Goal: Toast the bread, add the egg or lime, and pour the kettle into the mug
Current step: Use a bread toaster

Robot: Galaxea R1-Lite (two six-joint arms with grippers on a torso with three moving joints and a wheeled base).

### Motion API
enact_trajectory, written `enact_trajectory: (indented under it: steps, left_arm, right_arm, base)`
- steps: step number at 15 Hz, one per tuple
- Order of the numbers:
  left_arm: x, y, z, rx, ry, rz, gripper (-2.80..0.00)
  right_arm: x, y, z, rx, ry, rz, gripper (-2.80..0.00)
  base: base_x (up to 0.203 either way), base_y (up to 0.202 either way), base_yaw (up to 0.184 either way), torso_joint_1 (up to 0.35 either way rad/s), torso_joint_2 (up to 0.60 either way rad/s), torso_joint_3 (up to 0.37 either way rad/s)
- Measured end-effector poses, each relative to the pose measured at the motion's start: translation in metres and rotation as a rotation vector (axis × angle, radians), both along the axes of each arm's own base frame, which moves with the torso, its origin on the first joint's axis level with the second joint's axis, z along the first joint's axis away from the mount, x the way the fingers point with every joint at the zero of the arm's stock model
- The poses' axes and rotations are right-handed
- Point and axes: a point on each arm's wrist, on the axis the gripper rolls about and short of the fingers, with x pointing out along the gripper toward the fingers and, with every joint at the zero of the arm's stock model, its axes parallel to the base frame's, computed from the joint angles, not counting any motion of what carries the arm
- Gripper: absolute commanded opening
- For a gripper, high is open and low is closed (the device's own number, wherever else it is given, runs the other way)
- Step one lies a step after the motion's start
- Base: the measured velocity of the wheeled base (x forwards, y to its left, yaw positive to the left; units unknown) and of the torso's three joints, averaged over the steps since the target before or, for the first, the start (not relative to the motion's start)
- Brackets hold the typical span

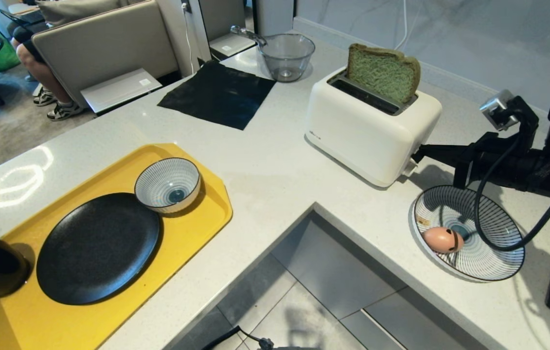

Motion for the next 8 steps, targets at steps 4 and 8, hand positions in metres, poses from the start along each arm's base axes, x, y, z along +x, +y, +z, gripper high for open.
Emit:
enact_trajectory:
  steps: [4, 8]
  left_arm:
    - [0.0, 0.0, 0.0, 0.0, 0.0, 0.0, -2.8]
    - [0.0, 0.0, 0.0, 0.0, 0.0, 0.0, -2.8]
  right_arm:
    - [0.0001, 0.0, 0.0002, 0.0, -0.001, 0.0, -2.8]
    - [-0.0003, 0.0, 0.0006, 0.0, -0.003, -0.001, -2.8]
  base:
    - [0.0, 0.0, 0.0, 0.0, 0.0, 0.0]
    - [0.0, 0.0, 0.0, 0.0, 0.0, 0.0]
